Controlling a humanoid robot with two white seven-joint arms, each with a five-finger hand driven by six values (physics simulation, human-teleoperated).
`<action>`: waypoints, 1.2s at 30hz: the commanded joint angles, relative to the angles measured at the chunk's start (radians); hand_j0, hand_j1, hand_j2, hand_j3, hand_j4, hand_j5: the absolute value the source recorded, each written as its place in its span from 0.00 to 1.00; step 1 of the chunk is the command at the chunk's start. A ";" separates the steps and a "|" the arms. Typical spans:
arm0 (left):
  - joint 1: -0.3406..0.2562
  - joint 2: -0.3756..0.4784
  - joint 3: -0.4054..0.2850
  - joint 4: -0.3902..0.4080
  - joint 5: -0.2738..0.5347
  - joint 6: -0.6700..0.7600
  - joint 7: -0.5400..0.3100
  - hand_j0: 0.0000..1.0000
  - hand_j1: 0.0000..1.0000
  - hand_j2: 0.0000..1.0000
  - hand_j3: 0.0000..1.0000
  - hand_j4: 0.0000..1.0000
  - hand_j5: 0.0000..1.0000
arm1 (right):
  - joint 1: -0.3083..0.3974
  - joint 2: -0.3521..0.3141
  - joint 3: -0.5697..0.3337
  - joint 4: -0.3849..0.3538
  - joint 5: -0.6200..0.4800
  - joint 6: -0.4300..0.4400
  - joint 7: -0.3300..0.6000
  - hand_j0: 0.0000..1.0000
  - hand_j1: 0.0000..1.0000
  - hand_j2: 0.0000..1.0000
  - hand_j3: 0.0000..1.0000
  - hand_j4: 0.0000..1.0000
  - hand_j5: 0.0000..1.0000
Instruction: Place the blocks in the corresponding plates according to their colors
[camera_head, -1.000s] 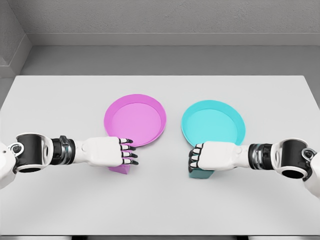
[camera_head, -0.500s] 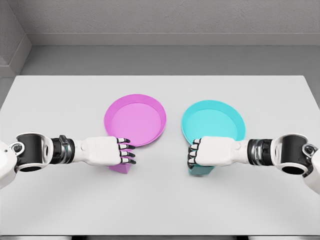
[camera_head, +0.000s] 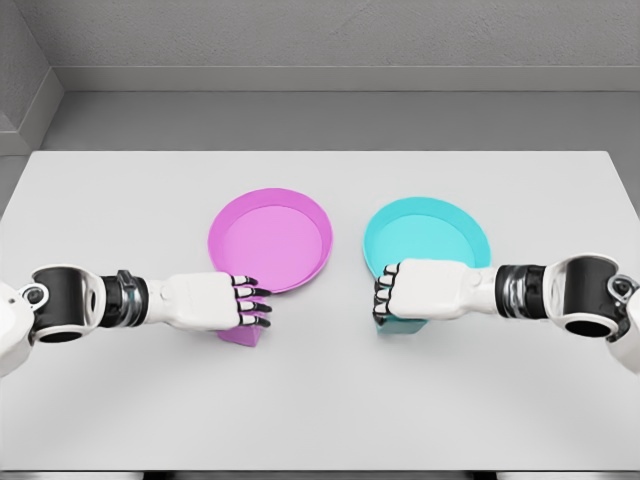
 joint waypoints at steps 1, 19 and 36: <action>-0.002 0.000 0.000 0.009 -0.001 0.000 -0.001 1.00 1.00 1.00 1.00 1.00 1.00 | 0.000 -0.001 -0.002 0.000 -0.006 0.002 -0.001 0.57 0.57 0.57 0.57 0.57 0.57; 0.002 0.014 0.012 0.018 0.016 0.000 -0.032 0.52 0.52 0.52 0.52 0.52 0.52 | -0.069 -0.004 -0.023 0.093 0.000 0.002 -0.001 0.57 0.57 0.57 0.57 0.57 0.57; -0.018 0.020 0.035 -0.042 0.123 0.000 -0.030 0.52 0.52 0.52 0.52 0.52 0.52 | -0.152 0.070 -0.055 0.271 -0.004 0.002 -0.002 0.60 0.60 0.60 0.60 0.60 0.60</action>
